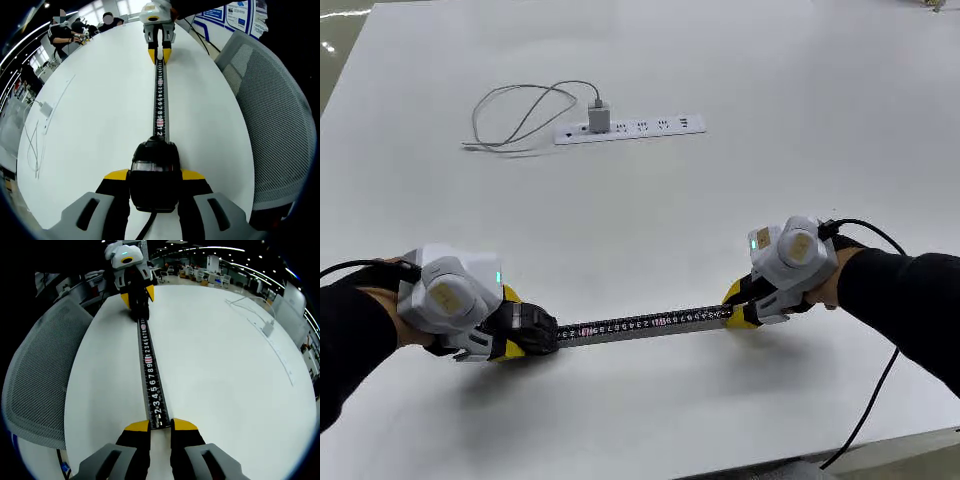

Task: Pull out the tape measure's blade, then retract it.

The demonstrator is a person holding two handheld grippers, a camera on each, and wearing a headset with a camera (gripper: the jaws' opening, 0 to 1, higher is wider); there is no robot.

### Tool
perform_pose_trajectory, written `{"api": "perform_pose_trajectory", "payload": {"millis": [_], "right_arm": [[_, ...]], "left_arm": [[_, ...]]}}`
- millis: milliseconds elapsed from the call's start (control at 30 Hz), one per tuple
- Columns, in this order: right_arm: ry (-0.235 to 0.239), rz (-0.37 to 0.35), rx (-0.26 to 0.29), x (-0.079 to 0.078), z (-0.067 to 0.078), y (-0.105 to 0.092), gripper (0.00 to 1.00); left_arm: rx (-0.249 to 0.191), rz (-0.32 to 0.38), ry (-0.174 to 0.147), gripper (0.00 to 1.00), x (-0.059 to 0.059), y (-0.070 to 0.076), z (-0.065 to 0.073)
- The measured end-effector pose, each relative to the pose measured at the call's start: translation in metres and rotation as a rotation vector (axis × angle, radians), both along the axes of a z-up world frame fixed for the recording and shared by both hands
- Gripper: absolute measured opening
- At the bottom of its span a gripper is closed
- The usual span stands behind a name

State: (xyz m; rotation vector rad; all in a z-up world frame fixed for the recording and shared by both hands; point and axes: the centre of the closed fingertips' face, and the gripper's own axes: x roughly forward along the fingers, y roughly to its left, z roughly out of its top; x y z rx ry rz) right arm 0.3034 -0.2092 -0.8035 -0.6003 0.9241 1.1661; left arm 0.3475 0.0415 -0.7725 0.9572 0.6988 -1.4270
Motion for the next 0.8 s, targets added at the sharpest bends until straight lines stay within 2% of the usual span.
{"api": "perform_pose_trajectory", "payload": {"millis": [133,300,467,567,767,800], "right_arm": [[0.022,-0.03,-0.004,0.0014,-0.0004,-0.0009,0.11],[0.028,-0.028,-0.035,0.0023,-0.0013,0.0012,0.12],[0.008,0.041,-0.106,-0.0004,-0.0025,0.0013,0.13],[-0.006,0.049,-0.13,-0.0007,-0.0039,0.0018,0.14],[0.022,0.011,-0.11,-0.0015,-0.0018,0.0019,0.18],[0.066,-0.018,-0.09,-0.0059,-0.0011,0.0034,0.2]], "left_arm": [[-0.007,0.006,0.005,0.32,0.0006,0.0017,0.0001],[-0.007,0.0,-0.005,0.32,0.0,0.0014,0.0004],[-0.012,0.014,-0.011,0.32,-0.0002,0.0014,0.0014],[-0.012,0.026,-0.007,0.32,-0.0001,0.0015,0.0021],[-0.018,0.036,0.002,0.32,0.0002,0.0027,0.0043],[-0.02,0.037,0.005,0.32,0.0004,0.0031,0.005]]}}
